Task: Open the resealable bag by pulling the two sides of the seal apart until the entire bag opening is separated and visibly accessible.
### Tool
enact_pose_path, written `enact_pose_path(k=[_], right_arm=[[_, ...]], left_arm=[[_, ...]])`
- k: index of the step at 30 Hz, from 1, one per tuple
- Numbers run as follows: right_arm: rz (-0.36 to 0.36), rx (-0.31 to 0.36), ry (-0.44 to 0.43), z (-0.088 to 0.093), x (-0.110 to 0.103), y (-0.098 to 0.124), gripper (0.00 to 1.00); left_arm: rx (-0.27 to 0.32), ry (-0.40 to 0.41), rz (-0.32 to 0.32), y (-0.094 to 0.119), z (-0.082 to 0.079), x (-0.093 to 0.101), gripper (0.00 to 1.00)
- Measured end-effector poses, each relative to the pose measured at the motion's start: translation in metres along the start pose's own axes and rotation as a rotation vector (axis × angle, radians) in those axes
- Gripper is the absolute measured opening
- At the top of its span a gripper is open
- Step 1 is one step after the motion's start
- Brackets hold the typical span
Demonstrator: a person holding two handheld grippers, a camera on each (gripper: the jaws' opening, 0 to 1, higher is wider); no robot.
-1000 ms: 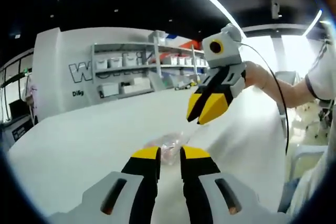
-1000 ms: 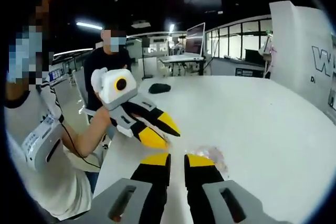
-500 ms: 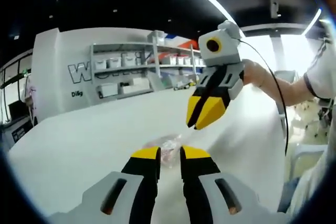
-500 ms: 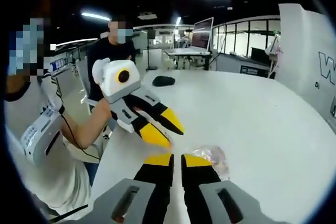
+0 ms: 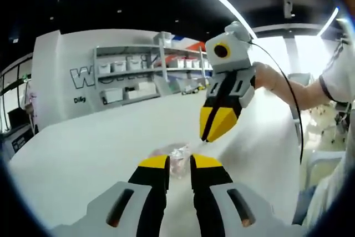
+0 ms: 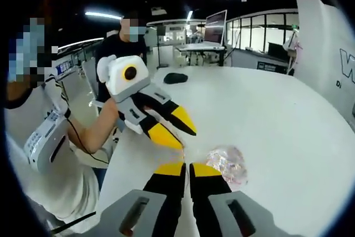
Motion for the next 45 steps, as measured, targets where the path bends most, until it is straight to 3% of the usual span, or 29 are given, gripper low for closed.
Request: enact_pose_path(k=[9, 14, 18, 21, 26, 30, 32, 35, 45], right_arm=[[-0.017, 0.034, -0.113, -0.004, 0.0, 0.001, 0.0], [-0.056, 0.139, -0.268, -0.013, 0.008, 0.004, 0.0], [-0.054, 0.182, -0.301, -0.013, 0.013, 0.007, 0.0], [-0.047, 0.185, -0.297, -0.011, 0.011, 0.006, 0.0], [-0.018, 0.199, -0.272, -0.013, 0.011, 0.006, 0.0], [0.049, 0.206, -0.215, -0.015, 0.016, 0.008, 0.0], [0.061, 0.232, -0.206, -0.019, 0.015, 0.009, 0.0], [0.071, 0.257, -0.202, -0.023, 0.015, 0.01, 0.0], [0.095, 0.257, -0.182, -0.023, 0.017, 0.012, 0.0]], left_arm=[[-0.009, -0.007, 0.01, 0.001, -0.001, 0.005, 0.19], [-0.067, 0.051, 0.006, 0.005, 0.007, 0.008, 0.31], [-0.039, 0.115, 0.005, 0.007, 0.004, 0.007, 0.32], [-0.009, 0.148, 0.02, 0.007, -0.001, 0.01, 0.31], [-0.032, 0.157, 0.004, 0.006, 0.002, 0.011, 0.31], [-0.031, 0.297, -0.009, 0.009, 0.004, 0.009, 0.31], [-0.005, 0.399, 0.002, 0.011, 0.0, 0.009, 0.28], [0.008, 0.481, 0.019, 0.013, -0.003, 0.01, 0.25], [-0.025, 0.476, 0.044, 0.014, 0.002, 0.026, 0.22]])
Point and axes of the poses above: the point that each gripper's makers call its tool centre point, and the gripper's own axes: y roughly backward along the fingers, x roughly to its right, z roughly out of its underside, the point moved 1 cm from there along y, roughly backward along the fingers, and after that the axes turned 13 degrees about -y, right-handed, at the moved point
